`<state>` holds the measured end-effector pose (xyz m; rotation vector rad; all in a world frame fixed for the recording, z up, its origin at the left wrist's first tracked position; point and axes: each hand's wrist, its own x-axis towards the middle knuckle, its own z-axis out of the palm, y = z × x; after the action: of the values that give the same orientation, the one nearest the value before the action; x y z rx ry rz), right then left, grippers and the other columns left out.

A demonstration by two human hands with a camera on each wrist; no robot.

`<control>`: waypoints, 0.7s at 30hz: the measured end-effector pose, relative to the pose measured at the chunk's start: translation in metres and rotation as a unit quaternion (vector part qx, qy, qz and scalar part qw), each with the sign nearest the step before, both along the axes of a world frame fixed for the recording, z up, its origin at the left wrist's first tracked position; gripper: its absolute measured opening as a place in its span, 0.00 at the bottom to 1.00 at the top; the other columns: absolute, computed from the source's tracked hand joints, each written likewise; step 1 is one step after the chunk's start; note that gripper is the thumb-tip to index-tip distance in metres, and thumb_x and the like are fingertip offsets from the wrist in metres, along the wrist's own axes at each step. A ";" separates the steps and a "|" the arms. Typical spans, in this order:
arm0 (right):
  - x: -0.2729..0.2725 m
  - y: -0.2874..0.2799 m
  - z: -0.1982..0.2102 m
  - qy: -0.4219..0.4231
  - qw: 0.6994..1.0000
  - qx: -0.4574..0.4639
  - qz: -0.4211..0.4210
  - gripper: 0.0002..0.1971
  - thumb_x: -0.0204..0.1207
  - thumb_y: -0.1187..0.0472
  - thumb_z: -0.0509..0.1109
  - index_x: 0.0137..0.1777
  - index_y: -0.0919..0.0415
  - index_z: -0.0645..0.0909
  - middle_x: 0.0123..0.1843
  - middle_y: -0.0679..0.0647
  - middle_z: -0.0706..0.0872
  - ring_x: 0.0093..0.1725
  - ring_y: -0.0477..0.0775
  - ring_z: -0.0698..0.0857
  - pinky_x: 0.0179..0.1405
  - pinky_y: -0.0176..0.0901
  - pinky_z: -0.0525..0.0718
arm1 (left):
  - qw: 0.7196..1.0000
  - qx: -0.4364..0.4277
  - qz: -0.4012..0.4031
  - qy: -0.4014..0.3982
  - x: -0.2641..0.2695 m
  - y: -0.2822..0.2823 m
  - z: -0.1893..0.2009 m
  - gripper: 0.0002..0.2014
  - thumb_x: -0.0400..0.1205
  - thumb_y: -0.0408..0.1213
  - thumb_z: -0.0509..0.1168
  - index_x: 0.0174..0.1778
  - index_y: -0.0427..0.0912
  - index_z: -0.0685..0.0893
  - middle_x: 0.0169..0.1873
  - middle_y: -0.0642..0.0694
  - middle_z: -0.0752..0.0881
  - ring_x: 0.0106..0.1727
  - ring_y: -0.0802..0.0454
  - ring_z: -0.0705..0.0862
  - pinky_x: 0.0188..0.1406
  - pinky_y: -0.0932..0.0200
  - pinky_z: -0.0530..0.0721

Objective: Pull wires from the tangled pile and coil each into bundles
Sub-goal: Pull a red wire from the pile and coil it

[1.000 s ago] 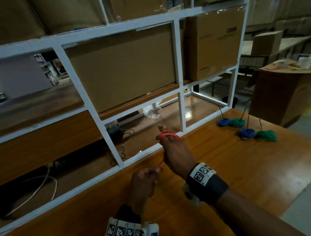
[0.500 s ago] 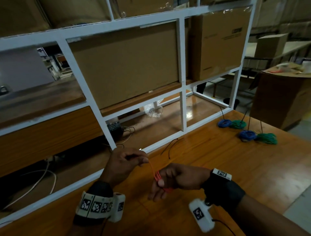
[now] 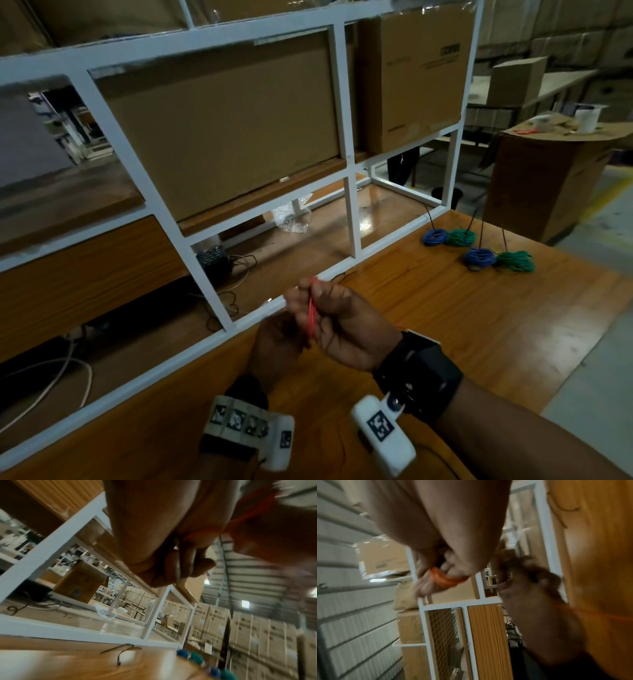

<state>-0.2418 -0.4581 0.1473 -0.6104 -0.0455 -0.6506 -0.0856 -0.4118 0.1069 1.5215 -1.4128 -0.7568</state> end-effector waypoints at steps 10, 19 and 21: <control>0.000 -0.048 -0.024 0.249 0.820 -0.203 -0.475 0.13 0.92 0.60 0.62 0.68 0.62 0.85 0.66 0.54 0.90 0.68 0.52 0.87 0.73 0.55 0.85 | 0.993 0.098 0.047 0.050 -0.028 0.033 -0.035 0.12 0.89 0.43 0.60 0.52 0.45 0.88 0.26 0.57 0.83 0.30 0.61 0.78 0.29 0.69 0.74; 0.005 -0.055 -0.046 0.376 0.690 -0.258 -0.562 0.12 0.92 0.61 0.60 0.67 0.59 0.84 0.66 0.50 0.88 0.64 0.43 0.86 0.65 0.41 0.84 | 0.957 0.118 -0.092 -0.249 -0.033 0.046 -0.028 0.11 0.91 0.48 0.54 0.58 0.56 0.83 0.51 0.55 0.88 0.49 0.60 0.85 0.52 0.61 0.83; -0.005 -0.054 -0.049 0.475 0.586 -0.444 -0.484 0.12 0.87 0.69 0.63 0.65 0.58 0.83 0.60 0.50 0.88 0.56 0.43 0.85 0.57 0.40 0.85 | 0.959 0.108 -0.027 -0.259 -0.019 0.044 -0.024 0.16 0.89 0.56 0.50 0.51 0.58 0.82 0.41 0.53 0.86 0.40 0.61 0.84 0.45 0.62 0.84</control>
<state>-0.2466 -0.5123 0.0982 -1.9911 1.1373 -1.2768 -0.1050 -0.3673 0.0825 1.9545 -1.8036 -0.5790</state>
